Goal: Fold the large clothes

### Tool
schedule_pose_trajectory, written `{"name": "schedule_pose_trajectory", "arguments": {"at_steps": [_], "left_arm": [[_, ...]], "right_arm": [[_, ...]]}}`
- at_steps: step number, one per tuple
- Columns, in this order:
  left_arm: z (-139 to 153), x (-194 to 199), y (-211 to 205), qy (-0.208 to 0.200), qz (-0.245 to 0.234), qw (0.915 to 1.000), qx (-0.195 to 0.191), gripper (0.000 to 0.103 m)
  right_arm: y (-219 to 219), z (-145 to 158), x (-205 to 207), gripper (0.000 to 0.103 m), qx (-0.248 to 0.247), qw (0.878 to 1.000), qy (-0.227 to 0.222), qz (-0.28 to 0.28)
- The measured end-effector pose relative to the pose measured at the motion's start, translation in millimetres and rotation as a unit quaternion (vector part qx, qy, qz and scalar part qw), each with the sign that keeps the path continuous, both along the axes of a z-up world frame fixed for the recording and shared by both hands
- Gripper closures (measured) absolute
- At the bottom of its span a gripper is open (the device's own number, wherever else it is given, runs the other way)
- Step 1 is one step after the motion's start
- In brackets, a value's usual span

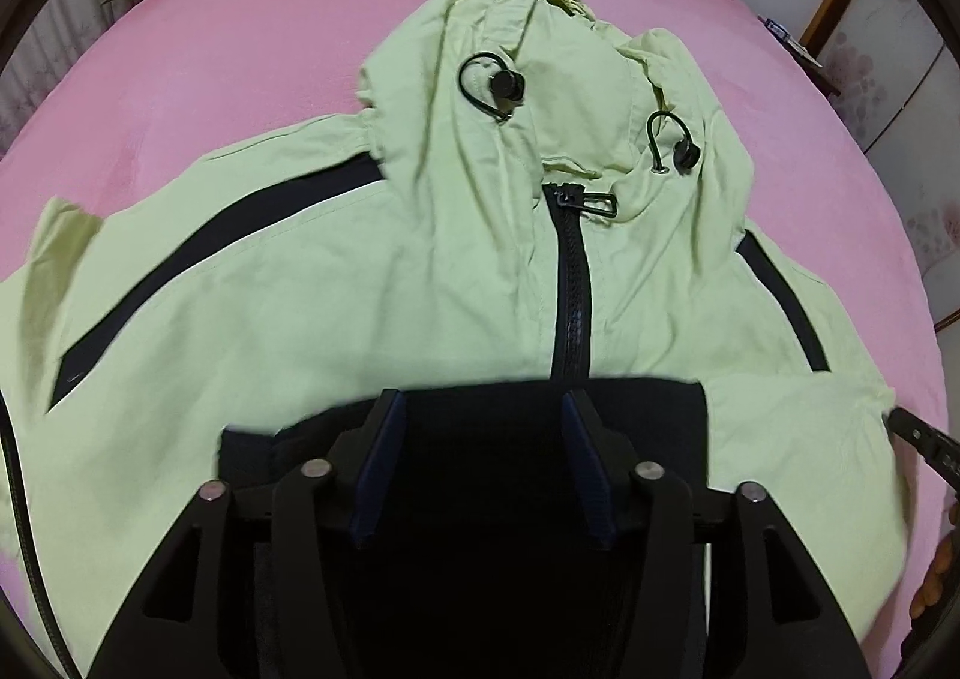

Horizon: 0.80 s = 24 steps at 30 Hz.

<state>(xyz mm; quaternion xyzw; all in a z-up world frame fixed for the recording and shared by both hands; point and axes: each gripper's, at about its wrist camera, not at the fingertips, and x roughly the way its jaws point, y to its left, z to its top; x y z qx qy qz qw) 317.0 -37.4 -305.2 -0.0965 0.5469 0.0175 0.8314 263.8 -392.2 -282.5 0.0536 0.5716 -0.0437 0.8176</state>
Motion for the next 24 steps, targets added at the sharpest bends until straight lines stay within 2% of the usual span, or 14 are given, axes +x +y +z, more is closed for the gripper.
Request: {"name": "schedule_pose_trajectory", "arguments": {"at_steps": [4,8,12,16,24], "left_arm": [[44.8,-34.3,15.0,-0.004,0.019,0.9998,-0.009,0.036],[96.3,-74.3,20.0,-0.021,0.035,0.9991,-0.006,0.018],[151.2,-112.9,19.3,-0.041,0.054,0.9977,-0.007,0.006],[195.6,-150.3,14.2,-0.054,0.063,0.9965,-0.01,0.002],[254.2,-214.3,15.1,-0.054,0.053,0.9971,0.011,0.001]], "right_arm": [[2.9,41.0,-37.1,0.098,0.018,1.0,-0.019,0.016],[18.7,84.5,-81.6,0.097,0.059,0.997,-0.033,0.035],[44.5,126.0,-116.1,0.097,0.087,0.994,-0.042,0.054],[58.0,163.0,-142.2,0.095,0.096,0.991,-0.051,0.078],[84.2,216.6,-181.8,0.085,0.105,0.985,-0.073,0.119]]}}
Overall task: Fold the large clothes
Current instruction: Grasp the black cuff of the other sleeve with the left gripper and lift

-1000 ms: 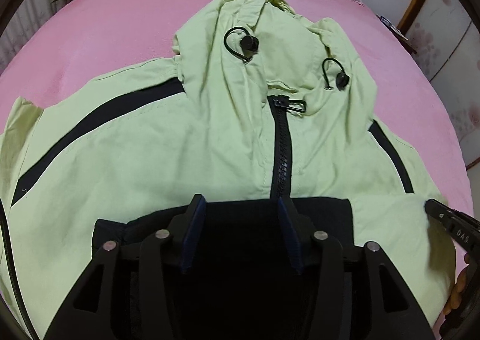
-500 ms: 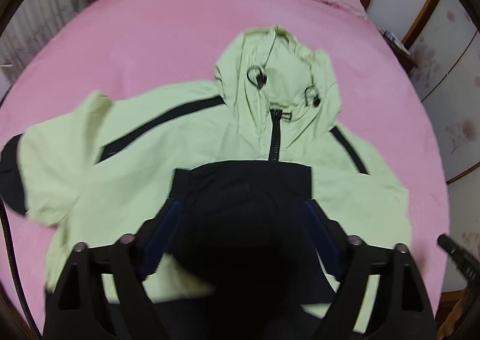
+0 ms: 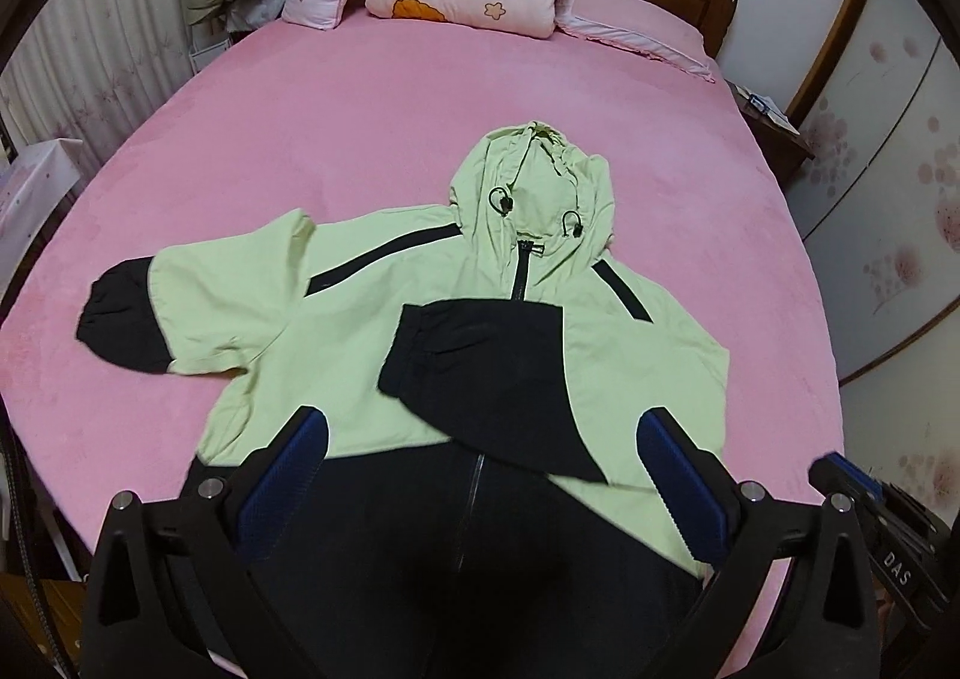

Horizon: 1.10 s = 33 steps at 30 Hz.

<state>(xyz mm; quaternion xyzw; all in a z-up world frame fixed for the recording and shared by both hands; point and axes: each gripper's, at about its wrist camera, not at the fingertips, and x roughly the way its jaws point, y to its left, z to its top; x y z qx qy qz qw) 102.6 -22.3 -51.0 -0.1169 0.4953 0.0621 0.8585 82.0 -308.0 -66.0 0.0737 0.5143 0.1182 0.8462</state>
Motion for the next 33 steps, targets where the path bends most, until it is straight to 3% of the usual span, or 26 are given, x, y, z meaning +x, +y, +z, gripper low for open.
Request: {"name": "schedule_pose_trajectory", "arguments": {"at_steps": [11,18,23,26,30,33], "left_arm": [[47.1,-40.0,59.0,-0.026,0.002,0.9993,-0.026,0.001],[37.7,-37.7,144.5,-0.023,-0.042,0.9976,-0.049,0.001],[4.0,-39.1,236.9,-0.018,-0.074,0.9951,-0.063,0.001],[-34.0,-35.3,295.3,0.016,-0.074,0.9951,-0.064,0.001],[-93.1,-33.6,376.3,0.063,-0.022,0.992,-0.107,0.002],[-138.4,-39.3,441.8,0.081,0.059,0.9843,-0.145,0.002]], "right_arm": [[45.6,39.2,-17.6,0.082,0.025,1.0,-0.003,0.001],[121.7,52.1,-26.2,0.074,-0.004,1.0,-0.01,-0.003],[199.6,41.7,-19.9,0.074,-0.019,0.999,0.02,-0.039],[251.2,31.0,-9.2,0.074,-0.015,0.998,0.032,-0.048],[319.3,10.5,13.7,0.074,-0.018,0.998,0.032,-0.043],[361.8,-10.4,34.0,0.074,-0.026,0.999,0.032,-0.027]]}}
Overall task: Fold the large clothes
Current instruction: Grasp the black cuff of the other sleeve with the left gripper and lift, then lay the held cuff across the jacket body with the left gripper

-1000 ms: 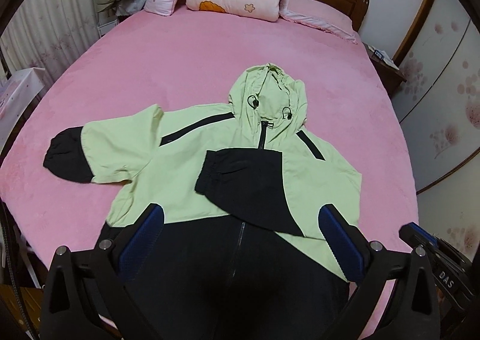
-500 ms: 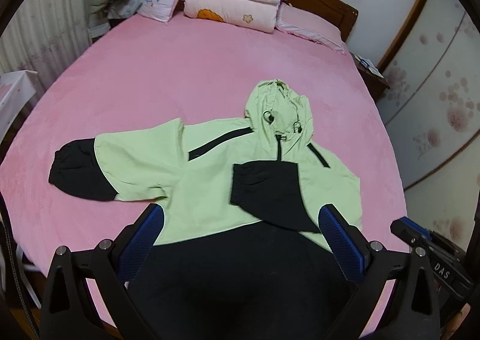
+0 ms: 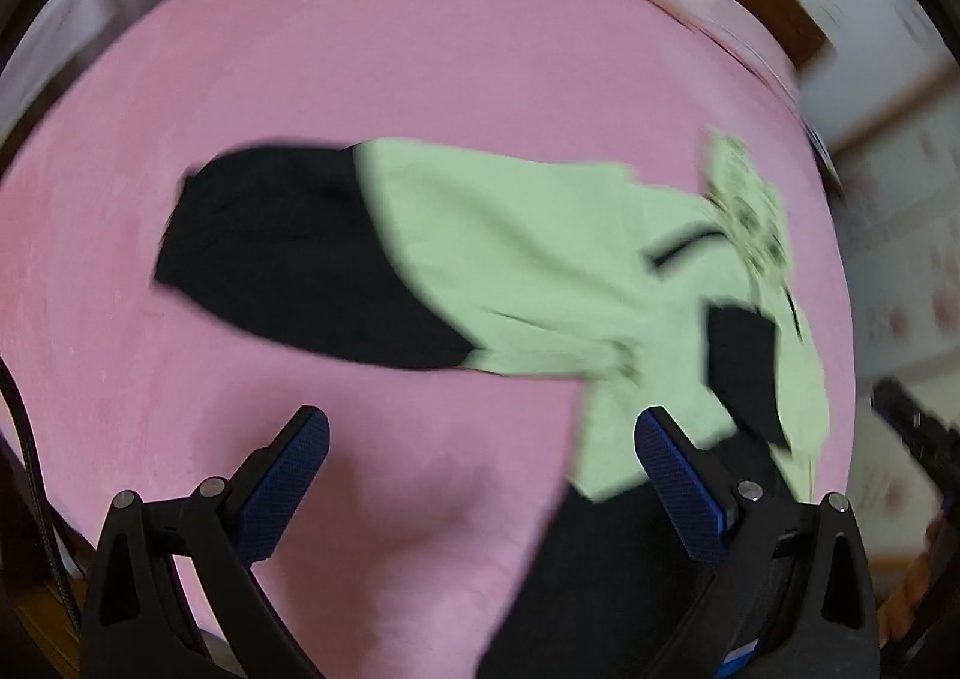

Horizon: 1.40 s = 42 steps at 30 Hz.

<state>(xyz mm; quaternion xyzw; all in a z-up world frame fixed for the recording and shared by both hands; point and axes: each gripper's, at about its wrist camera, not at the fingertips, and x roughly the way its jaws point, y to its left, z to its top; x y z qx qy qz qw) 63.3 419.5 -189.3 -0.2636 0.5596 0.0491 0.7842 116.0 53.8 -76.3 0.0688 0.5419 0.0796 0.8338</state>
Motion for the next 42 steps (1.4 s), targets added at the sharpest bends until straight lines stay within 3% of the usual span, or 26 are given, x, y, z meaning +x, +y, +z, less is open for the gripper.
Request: {"name": "schedule_pose_trajectory", "arguments": {"at_steps": [4,10,13,17,19,21,22,23,24,27,30,33,36,38,42], "left_arm": [[-57.4,-8.2,70.9,0.018,0.103,0.9936,-0.042,0.003],[-135.4,-15.1,141.8,0.028,0.245,0.9641,-0.098,0.008],[-158.7,-13.6,156.9,0.022,0.279,0.9533,-0.114,0.008],[-167.2,-4.2,158.0,0.016,0.282,0.9541,-0.1,0.005],[-164.1,2.5,155.6,0.007,0.272,0.9581,-0.089,0.008],[-156.1,13.1,154.6,-0.01,0.255,0.9624,-0.092,0.047],[-154.4,18.3,158.1,-0.014,0.248,0.9638,-0.097,0.057],[-153.3,23.9,159.8,-0.019,0.24,0.9646,-0.108,0.082],[-152.9,29.7,158.9,-0.017,0.233,0.9655,-0.115,0.094],[-130.6,47.3,151.4,-0.02,0.215,0.9724,-0.088,0.098],[-73.0,66.4,128.8,-0.08,0.166,0.9802,-0.073,0.099],[-4.2,88.4,81.8,-0.152,0.076,0.9838,-0.058,0.099],[57.0,109.8,17.0,-0.215,-0.033,0.975,-0.046,0.099],[88.4,118.0,-29.3,-0.248,-0.1,0.9626,-0.041,0.098],[107.3,135.8,-129.6,-0.266,-0.192,0.9425,-0.063,0.097]], "right_arm": [[51.4,-33.0,22.8,0.074,-0.015,0.999,0.014,0.037],[96.0,-70.5,37.4,0.074,-0.025,0.997,0.034,0.072],[103.1,-83.5,37.4,0.074,-0.026,0.996,0.049,0.071],[104.6,-91.8,35.1,0.074,-0.027,0.996,0.061,0.067],[103.5,-93.7,33.2,0.074,-0.029,0.996,0.063,0.064],[100.2,-94.1,32.4,0.074,-0.029,0.996,0.064,0.057],[96.4,-93.8,31.1,0.074,-0.028,0.996,0.064,0.051],[94.3,-93.4,30.1,0.074,-0.026,0.997,0.064,0.047],[90.4,-92.5,28.2,0.074,-0.023,0.997,0.063,0.041],[76.7,-89.5,22.1,0.074,-0.019,0.998,0.062,0.021],[57.9,-83.3,13.5,0.074,-0.014,0.998,0.057,-0.001],[28.9,-76.2,2.9,0.074,-0.009,0.998,0.053,-0.033],[-2.4,-70.7,-5.1,0.074,-0.007,0.997,0.047,-0.064],[-27.5,-67.0,-10.3,0.074,-0.004,0.995,0.04,-0.09],[-80.1,-64.0,-19.4,0.074,-0.006,0.989,0.029,-0.143]]}}
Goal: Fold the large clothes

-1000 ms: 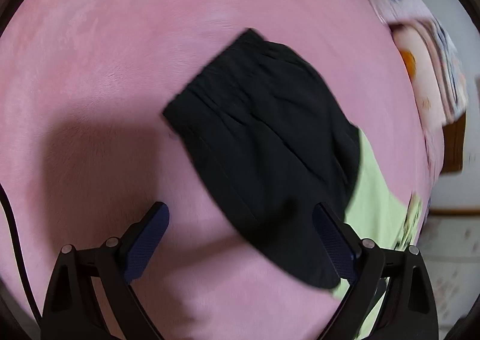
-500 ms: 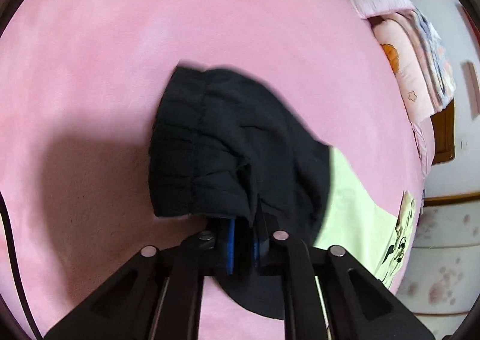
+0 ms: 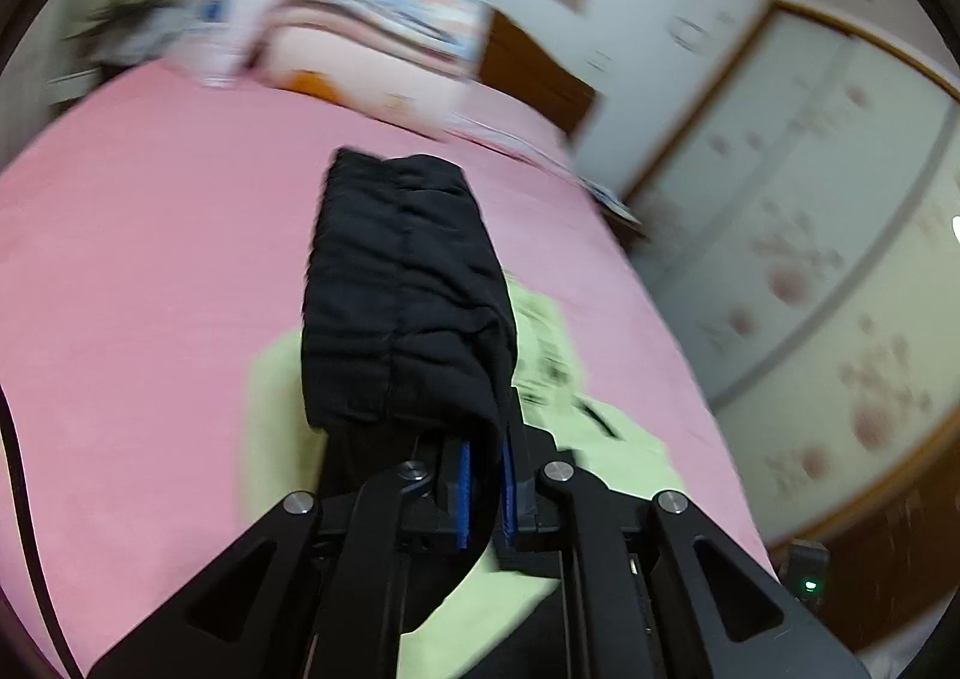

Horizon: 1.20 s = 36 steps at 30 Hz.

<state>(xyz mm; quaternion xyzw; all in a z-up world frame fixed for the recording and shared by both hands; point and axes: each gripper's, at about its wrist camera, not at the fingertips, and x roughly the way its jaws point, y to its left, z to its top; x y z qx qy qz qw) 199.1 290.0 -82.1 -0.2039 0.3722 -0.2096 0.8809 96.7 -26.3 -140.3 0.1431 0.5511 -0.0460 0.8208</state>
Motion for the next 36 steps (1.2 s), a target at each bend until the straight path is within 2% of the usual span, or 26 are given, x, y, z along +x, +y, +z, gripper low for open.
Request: {"name": "schedule_pose_trajectory", "arguments": {"at_steps": [1,3,5,7,10,13,16,18,21,24,30,36], "left_arm": [[-4.5,5.8,-26.5,0.007,-0.02,0.9997,0.007,0.095],[-21.9,18.1,-80.5,0.031,-0.061,0.9974,0.021,0.077],[-48.9,23.5,-128.2,0.063,-0.096,0.9926,0.04,0.068],[-77.9,23.4,-161.3,0.101,-0.128,0.9849,0.057,0.068],[-100.9,7.8,-172.1,0.124,-0.14,0.9797,0.074,0.068],[-108.1,-0.1,-166.5,0.132,-0.128,0.9794,0.083,0.068],[-115.1,-26.0,-132.4,0.141,-0.086,0.9825,0.087,0.066],[-118.0,-31.7,-102.2,0.157,-0.046,0.9826,0.088,0.065],[-129.8,-47.3,-62.7,0.178,0.005,0.9791,0.098,0.064],[-142.7,-64.0,-38.1,0.192,0.033,0.9736,0.119,0.064],[-175.2,-83.8,-33.8,0.211,0.063,0.9638,0.151,0.063],[-195.5,-74.3,-41.6,0.206,0.089,0.962,0.155,0.063]], "right_arm": [[-13.9,0.1,-2.3,0.074,-0.002,1.0,-0.002,-0.014],[-39.8,-0.9,-6.3,0.074,-0.006,0.999,-0.003,-0.037],[-63.5,-5.3,-9.7,0.074,-0.014,0.999,0.001,-0.052],[-85.9,-13.8,-12.7,0.074,-0.02,0.998,0.01,-0.061],[-111.7,-28.1,-14.4,0.074,-0.022,0.997,0.027,-0.068],[-127.3,-37.5,-12.6,0.074,-0.015,0.997,0.033,-0.067],[-134.9,-44.9,-6.8,0.074,0.003,0.998,0.035,-0.055],[-136.4,-51.2,1.3,0.069,0.019,0.998,0.033,-0.04],[-132.1,-64.3,16.5,0.066,0.05,0.998,0.037,-0.016],[-130.7,-90.1,39.7,0.065,0.072,0.996,0.052,0.0],[-134.5,-132.9,77.4,0.065,0.11,0.991,0.072,0.009],[-129.6,-160.4,95.0,0.062,0.13,0.988,0.083,0.019]]}}
